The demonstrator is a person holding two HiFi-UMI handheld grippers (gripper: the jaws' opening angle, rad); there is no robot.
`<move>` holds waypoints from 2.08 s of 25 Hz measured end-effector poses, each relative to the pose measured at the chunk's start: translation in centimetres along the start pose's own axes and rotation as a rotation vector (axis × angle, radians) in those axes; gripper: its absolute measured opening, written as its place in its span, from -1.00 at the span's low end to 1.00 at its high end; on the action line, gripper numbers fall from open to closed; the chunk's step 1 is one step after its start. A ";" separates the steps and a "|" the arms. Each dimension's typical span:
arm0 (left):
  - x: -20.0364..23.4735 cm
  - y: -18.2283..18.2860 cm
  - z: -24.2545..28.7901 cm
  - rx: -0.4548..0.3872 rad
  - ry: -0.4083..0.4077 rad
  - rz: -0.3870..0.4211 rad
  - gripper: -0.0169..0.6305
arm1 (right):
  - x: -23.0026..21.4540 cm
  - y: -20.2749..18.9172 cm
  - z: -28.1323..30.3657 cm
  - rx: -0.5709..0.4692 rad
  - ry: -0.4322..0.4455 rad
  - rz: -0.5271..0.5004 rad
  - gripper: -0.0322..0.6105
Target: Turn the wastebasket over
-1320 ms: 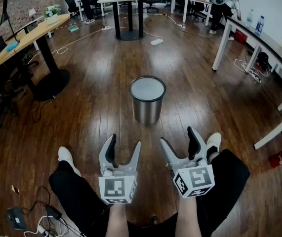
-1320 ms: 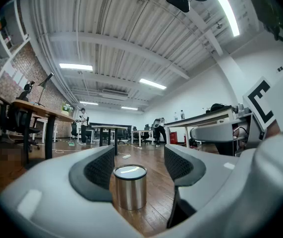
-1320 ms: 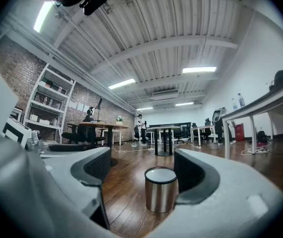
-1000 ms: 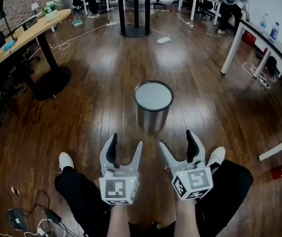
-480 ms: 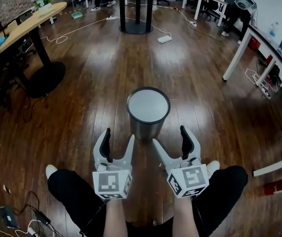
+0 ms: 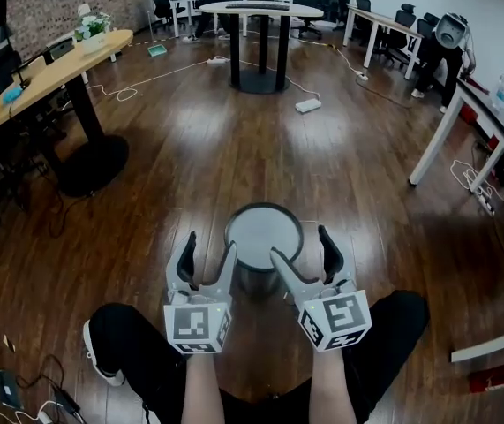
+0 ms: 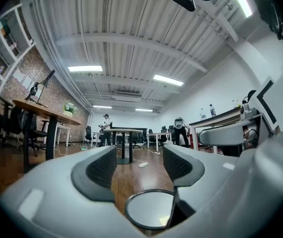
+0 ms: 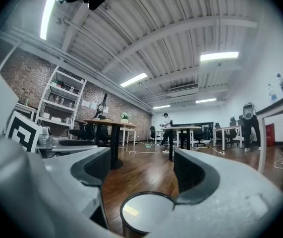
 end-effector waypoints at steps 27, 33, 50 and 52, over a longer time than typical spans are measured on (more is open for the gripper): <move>3.3 -4.5 8.6 0.066 0.148 0.013 -0.06 | -6.8 -4.8 11.4 0.112 0.278 0.021 0.29; 4.4 -6.1 7.2 0.098 0.181 -0.013 -0.07 | -3.7 -9.5 13.0 0.291 0.377 -0.015 0.26; 8.5 -10.1 5.2 0.160 0.245 -0.074 -0.11 | 6.8 -24.5 20.4 0.878 0.513 -0.221 -0.24; 8.4 -10.4 5.1 0.169 0.248 -0.075 -0.12 | 6.9 -25.3 20.6 0.900 0.489 -0.272 -0.26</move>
Point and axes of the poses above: the fingertips, and each gripper's own axes: z forward along the fingers, x to its left, y out of its top, the point moved 7 cm from there along -z, backward along the fingers, and after that the axes turned 4 degrees about y, right-handed, at the moved point
